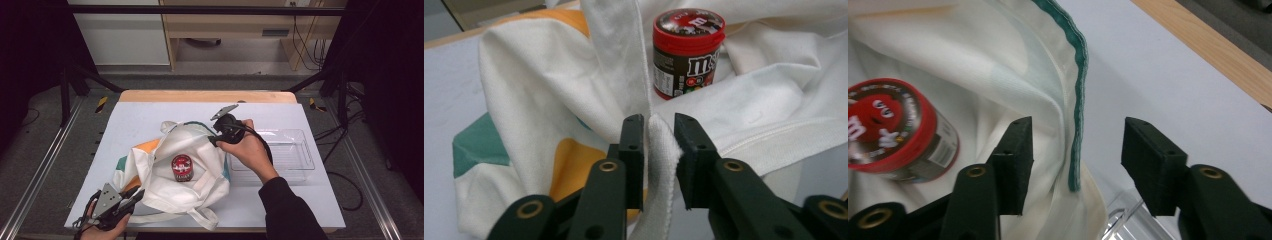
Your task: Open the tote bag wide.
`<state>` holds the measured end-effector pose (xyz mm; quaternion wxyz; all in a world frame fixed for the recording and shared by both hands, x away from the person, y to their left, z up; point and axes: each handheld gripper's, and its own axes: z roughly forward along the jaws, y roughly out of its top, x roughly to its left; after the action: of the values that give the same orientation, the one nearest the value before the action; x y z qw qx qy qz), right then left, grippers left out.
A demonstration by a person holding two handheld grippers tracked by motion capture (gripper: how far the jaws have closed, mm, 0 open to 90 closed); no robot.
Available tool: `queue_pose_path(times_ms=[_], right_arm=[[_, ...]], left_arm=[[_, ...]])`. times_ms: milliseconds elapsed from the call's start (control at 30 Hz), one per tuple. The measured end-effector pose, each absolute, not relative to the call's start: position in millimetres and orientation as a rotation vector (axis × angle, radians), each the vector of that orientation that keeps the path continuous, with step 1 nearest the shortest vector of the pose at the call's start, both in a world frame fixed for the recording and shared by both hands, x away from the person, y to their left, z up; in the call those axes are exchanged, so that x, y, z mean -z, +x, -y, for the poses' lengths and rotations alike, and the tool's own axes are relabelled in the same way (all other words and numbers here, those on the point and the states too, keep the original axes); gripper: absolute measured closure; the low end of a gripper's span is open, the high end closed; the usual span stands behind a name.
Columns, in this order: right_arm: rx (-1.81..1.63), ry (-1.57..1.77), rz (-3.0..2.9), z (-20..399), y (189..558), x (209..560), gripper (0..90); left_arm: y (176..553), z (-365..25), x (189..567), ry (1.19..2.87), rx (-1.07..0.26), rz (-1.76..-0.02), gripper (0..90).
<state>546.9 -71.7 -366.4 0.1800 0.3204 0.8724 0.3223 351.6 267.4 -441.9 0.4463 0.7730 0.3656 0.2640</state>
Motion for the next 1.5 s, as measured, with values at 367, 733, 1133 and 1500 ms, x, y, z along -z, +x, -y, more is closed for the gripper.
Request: queue_pose_path(times_ms=[367, 733, 1133, 1500], right_arm=[[-0.998, 0.849, -2.412, 90.0, 485.7, 349.9, 39.1], [-1.032, 0.879, -2.380, 98.4, 431.6, 363.0, 39.8], [-1.015, 0.988, -2.376, 107.9, 404.3, 395.7, 47.3], [-1.029, 1.015, -2.378, 119.7, 395.5, 427.6, 74.6]], left_arm=[[349.9, -263.5, 436.3, 1.810, -0.724, -0.903, 57.1], [359.1, -254.9, 441.4, 1.858, -0.739, -0.933, 54.9], [360.5, -252.4, 446.4, 1.968, -0.686, -0.926, 78.6], [359.2, -252.8, 447.9, 1.963, -0.675, -0.937, 81.1]])
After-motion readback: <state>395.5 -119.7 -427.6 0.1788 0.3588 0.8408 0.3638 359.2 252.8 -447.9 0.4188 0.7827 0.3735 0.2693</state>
